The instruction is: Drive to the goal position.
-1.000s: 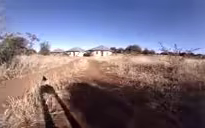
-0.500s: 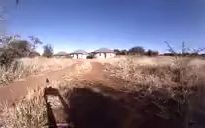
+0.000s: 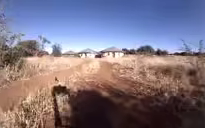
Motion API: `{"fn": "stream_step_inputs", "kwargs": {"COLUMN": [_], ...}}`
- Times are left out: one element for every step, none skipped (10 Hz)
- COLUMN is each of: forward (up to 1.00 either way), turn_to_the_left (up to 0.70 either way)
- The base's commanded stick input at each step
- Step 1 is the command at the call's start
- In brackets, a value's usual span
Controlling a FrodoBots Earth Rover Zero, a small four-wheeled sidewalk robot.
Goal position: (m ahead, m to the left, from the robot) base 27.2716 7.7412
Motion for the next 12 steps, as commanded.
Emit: {"fn": "stream_step_inputs", "kwargs": {"forward": [0.5, 0.5, 0.5, 0.5, 0.5, 0.5, 0.5, 0.5, 0.5, 0.5, 0.5, 0.5], "turn_to_the_left": [0.0, 0.0, 0.0, 0.0, 0.0, 0.0, 0.0, 0.0, 0.0, 0.0, 0.0, 0.0]}}
